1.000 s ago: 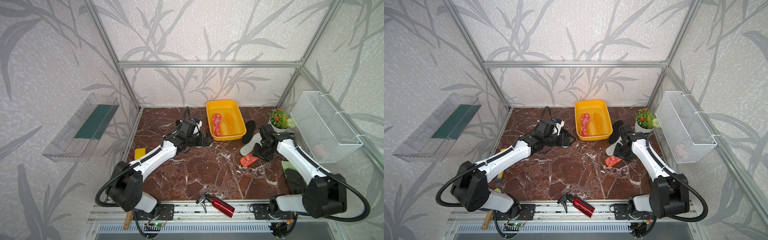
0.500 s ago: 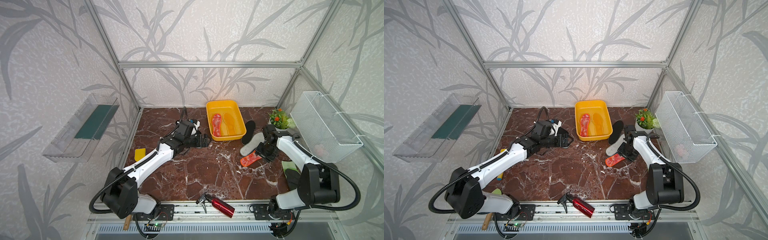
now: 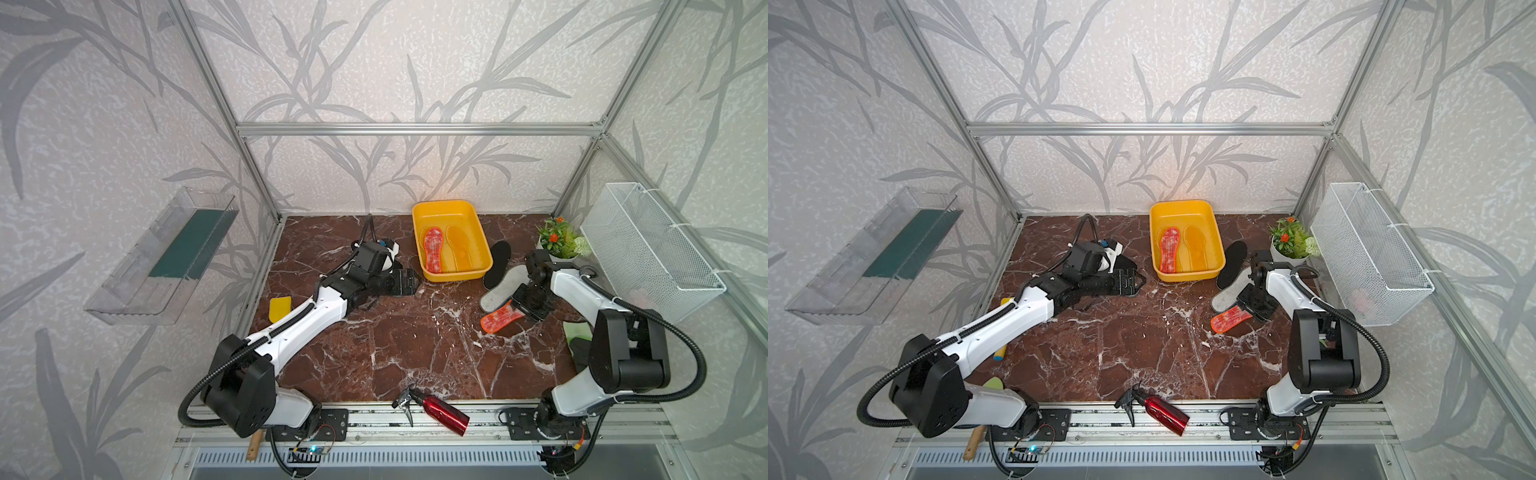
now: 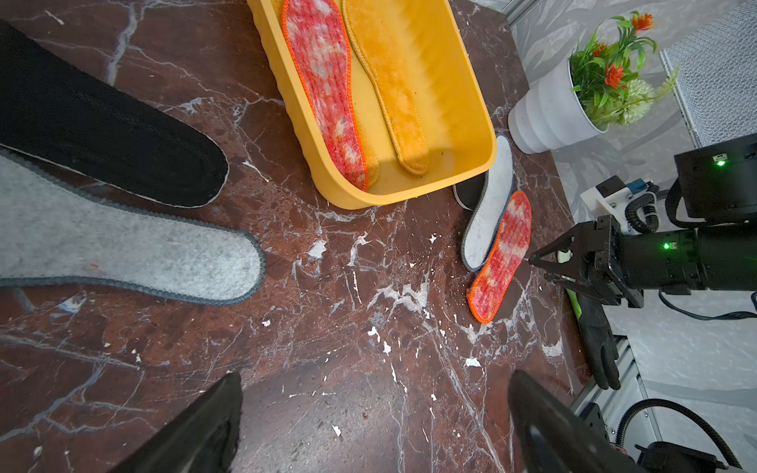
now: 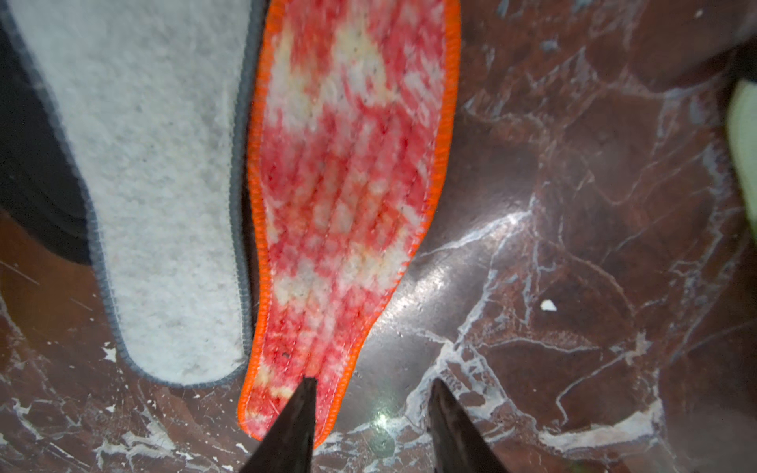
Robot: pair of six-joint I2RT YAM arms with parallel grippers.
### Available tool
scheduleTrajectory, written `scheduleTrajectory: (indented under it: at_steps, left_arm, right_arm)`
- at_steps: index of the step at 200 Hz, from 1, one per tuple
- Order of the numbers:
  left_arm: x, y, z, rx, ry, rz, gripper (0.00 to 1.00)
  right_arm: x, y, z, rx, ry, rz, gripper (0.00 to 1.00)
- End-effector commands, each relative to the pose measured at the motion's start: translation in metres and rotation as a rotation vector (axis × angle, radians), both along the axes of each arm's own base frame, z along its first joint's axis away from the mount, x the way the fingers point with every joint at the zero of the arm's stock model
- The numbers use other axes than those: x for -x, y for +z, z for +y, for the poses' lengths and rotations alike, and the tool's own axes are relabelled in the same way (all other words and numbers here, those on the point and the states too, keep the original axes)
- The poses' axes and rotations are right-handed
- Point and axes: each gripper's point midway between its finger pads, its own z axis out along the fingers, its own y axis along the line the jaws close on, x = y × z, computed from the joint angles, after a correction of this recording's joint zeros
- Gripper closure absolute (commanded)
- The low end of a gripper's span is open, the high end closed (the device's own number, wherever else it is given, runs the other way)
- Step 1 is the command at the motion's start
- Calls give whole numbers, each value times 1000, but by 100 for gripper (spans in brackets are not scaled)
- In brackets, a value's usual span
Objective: Put the insoles into the storage box
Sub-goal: Pick up the insole from the center of the board.
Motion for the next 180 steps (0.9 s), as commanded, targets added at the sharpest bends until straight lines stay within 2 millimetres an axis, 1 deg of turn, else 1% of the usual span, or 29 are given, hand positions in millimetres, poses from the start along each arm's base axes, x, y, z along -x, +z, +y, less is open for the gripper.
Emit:
scheduleTrajectory:
  at_steps: [1,39,91,135,152,154,156,180]
  left_arm:
    - [3,5,7,-18,4,-23,1]
    - [2,3,7,-20,4,-16,1]
    - [-1,7,5,-22,-6,-17,1]
    - [0,3,8,-29,4,-14,1]
    - [1,5,9,-28,9,-21,1]
    - [1,4,10,-29,9,-20,1]
    - [1,4,10,-30,10,-19,1]
    - [0,5,13,-34,19,-22,1]
  right_arm:
    - [0,-8,-6,5,-6,4,55]
    - [-6,-12,-9,7,-10,-5,55]
    - [-12,-20,-11,11,-19,1,55]
    - [-6,-34,-14,31,-36,40,55]
    - [-6,-35,-16,43,-36,43,55]
    - [-4,-40,-17,44,-34,63,55]
    - [-3,-42,-17,44,-34,70,55]
    - [-1,-49,-16,40,-31,88,55]
